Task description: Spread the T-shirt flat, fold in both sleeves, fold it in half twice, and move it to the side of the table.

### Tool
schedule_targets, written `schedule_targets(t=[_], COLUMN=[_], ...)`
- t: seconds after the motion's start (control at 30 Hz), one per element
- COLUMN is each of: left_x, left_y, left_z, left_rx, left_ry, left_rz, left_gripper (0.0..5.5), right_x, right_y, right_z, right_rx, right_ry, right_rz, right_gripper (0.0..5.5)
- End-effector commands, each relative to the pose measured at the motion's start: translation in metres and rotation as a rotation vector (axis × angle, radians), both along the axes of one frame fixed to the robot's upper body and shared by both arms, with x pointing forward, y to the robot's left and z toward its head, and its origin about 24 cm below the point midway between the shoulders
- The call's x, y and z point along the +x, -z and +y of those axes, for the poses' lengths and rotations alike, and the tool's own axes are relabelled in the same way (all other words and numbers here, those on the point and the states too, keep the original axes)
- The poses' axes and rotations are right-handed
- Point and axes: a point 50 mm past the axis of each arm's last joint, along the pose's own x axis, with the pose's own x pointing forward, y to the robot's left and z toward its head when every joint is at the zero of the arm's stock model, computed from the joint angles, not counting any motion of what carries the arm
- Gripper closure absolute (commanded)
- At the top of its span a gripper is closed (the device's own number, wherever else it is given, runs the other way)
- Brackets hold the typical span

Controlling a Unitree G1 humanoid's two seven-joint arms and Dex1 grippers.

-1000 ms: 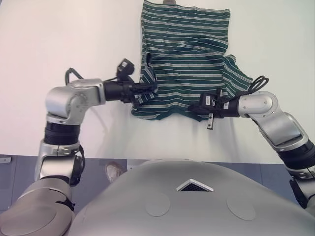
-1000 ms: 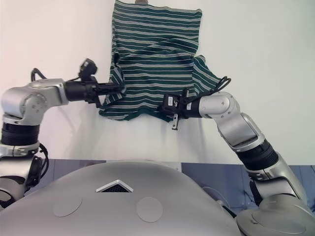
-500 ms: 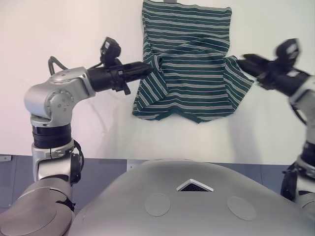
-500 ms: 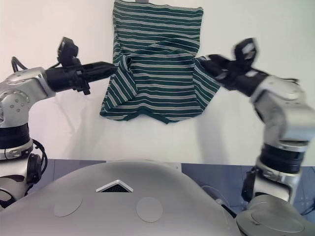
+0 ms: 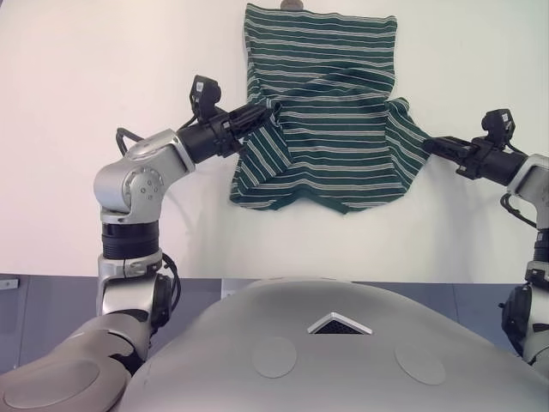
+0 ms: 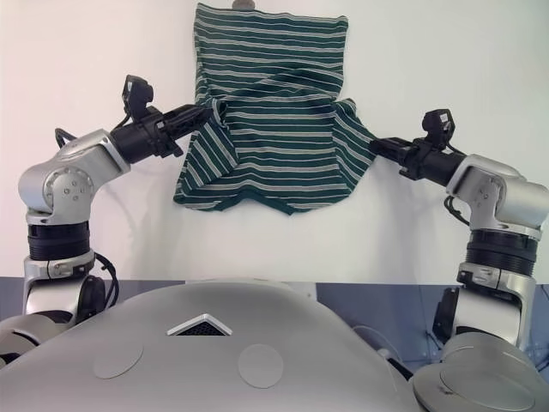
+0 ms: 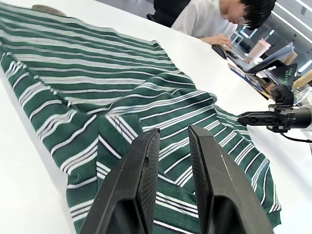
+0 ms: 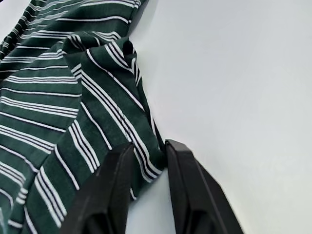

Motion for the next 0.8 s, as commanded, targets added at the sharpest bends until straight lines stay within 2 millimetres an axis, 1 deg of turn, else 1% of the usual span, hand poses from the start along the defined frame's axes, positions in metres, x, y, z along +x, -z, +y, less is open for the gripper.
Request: schedule_targets(t=[0.03, 0.1, 0.13, 0.2, 0.23, 0.3, 0.37, 0.4, 0.5, 0.53, 0.57, 0.67, 0.73, 0.8], left_x=[-0.001, 0.000, 0.001, -0.001, -0.003, -0.003, -0.001, 0.000, 0.003, 0.002, 0.001, 0.001, 0.004, 0.004], left_y=[0.010, 0.013, 0.016, 0.024, 0.026, 0.029, 0.030, 0.030, 0.029, 0.024, 0.020, 0.015, 0.017, 0.017], left_z=[0.000, 0.000, 0.001, 0.006, 0.007, 0.005, 0.003, 0.003, 0.001, 0.000, -0.001, 0.003, 0.005, 0.008], left_rx=[0.012, 0.017, 0.029, 0.083, 0.102, 0.106, 0.106, 0.104, 0.108, 0.106, 0.104, 0.161, 0.227, 0.276], left_ry=[-0.046, -0.053, -0.054, -0.056, -0.050, -0.044, -0.041, -0.044, -0.046, -0.034, -0.023, -0.007, 0.008, 0.016], left_rz=[0.007, 0.007, 0.006, -0.004, -0.014, -0.023, -0.027, -0.029, -0.051, -0.101, -0.135, -0.206, -0.233, -0.260], left_gripper=[4.45, 4.45, 4.45, 4.45, 4.45, 4.45, 4.45, 4.45, 4.45, 4.45, 4.45, 4.45, 4.45, 4.45], right_x=[-0.005, 0.004, 0.008, 0.015, 0.017, 0.014, 0.010, 0.010, 0.012, 0.013, 0.013, 0.007, 0.002, 0.003], right_y=[0.009, -0.001, -0.007, -0.027, -0.039, -0.052, -0.055, -0.053, -0.041, -0.035, -0.031, -0.026, -0.030, -0.037], right_z=[-0.003, 0.001, 0.006, 0.027, 0.042, 0.064, 0.079, 0.086, 0.101, 0.109, 0.117, 0.137, 0.142, 0.142], right_rx=[-0.034, -0.032, -0.033, -0.017, -0.012, -0.007, -0.017, -0.020, -0.036, -0.054, -0.065, -0.062, -0.043, -0.054], right_ry=[-0.007, -0.046, -0.074, -0.178, -0.255, -0.382, -0.456, -0.477, -0.496, -0.514, -0.532, -0.625, -0.675, -0.689], right_rz=[0.097, 0.053, 0.021, -0.066, -0.119, -0.172, -0.186, -0.181, -0.161, -0.159, -0.158, -0.169, -0.195, -0.247], right_gripper=[5.11, 5.46, 5.49, 5.49, 5.49, 5.49, 5.49, 5.49, 5.49, 5.49, 5.14, 4.50, 4.12, 3.61])
